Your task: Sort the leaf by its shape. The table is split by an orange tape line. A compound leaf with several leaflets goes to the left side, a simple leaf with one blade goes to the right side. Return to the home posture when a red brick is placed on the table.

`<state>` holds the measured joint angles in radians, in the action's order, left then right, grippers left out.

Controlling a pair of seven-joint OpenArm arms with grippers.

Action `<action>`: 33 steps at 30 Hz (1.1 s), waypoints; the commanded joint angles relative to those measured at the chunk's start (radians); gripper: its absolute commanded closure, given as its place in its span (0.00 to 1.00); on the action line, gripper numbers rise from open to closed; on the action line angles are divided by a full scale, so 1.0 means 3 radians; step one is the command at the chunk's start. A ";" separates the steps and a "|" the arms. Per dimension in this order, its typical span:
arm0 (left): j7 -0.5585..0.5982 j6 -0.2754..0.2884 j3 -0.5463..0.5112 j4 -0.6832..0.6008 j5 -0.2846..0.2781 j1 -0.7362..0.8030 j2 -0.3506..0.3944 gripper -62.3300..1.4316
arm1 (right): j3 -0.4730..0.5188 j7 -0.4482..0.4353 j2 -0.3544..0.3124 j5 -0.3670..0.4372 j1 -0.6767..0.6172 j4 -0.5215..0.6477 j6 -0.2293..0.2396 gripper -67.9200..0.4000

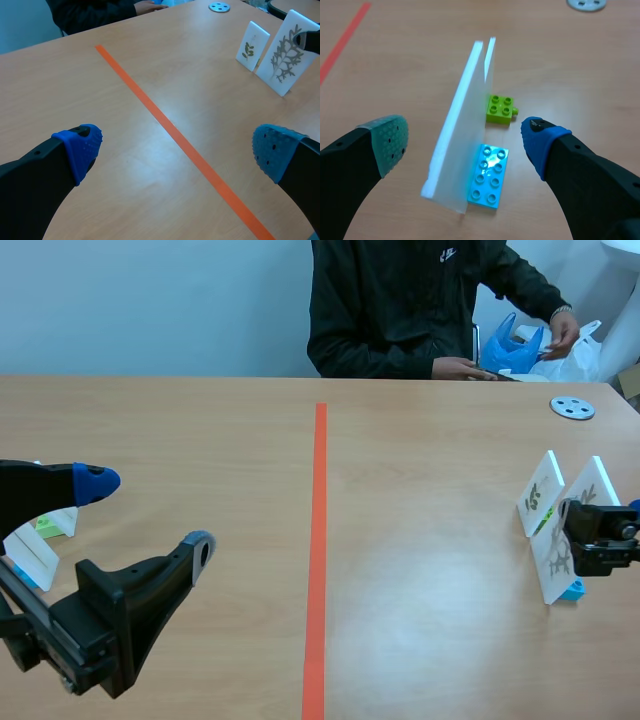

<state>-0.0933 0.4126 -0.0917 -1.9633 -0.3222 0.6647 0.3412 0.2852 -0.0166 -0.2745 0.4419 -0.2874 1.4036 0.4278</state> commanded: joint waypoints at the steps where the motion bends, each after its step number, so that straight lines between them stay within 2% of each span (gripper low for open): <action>1: 0.0071 0.0001 0.0006 -0.0041 -0.0036 -0.0010 0.0019 0.00 | 0.0076 -0.0028 -0.0064 0.0078 -0.0038 0.0198 0.0034 0.30; 13: 0.0071 0.0001 0.0006 -0.0041 -0.0034 -0.0010 0.0020 0.00 | 0.0411 0.0327 -0.0128 0.0329 -0.0488 0.1288 0.0076 0.30; 16: 0.0071 0.0001 0.0003 -0.0041 -0.0034 -0.0010 0.0022 0.00 | 0.0444 0.0481 -0.0183 0.0495 -0.0610 0.1493 0.0234 0.25; 21: 0.0070 0.0003 0.0003 -0.0041 -0.0036 -0.0009 0.0022 0.00 | 0.0443 0.0549 -0.0286 0.0748 -0.0772 0.1708 0.0599 0.02; 24: 0.0071 0.0003 0.0003 -0.0041 -0.0037 -0.0010 0.0031 0.00 | 0.0437 0.0561 -0.0324 0.0940 -0.0830 0.1742 0.1019 0.00; 28: 0.0071 0.0003 0.0003 -0.0041 -0.0037 -0.0010 0.0060 0.00 | 0.0432 0.0586 -0.0332 0.1072 -0.0833 0.1742 0.1059 0.00; 33: 0.0048 0.0003 0.0003 -0.0042 -0.0037 -0.0009 0.0181 0.00 | 0.0423 0.0704 -0.0331 0.1076 -0.0841 0.1742 0.1059 0.00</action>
<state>-0.0937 0.4149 -0.0917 -1.9633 -0.3222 0.6647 0.3885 0.4103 0.2066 -0.3607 0.7521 -0.5438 1.9236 0.7403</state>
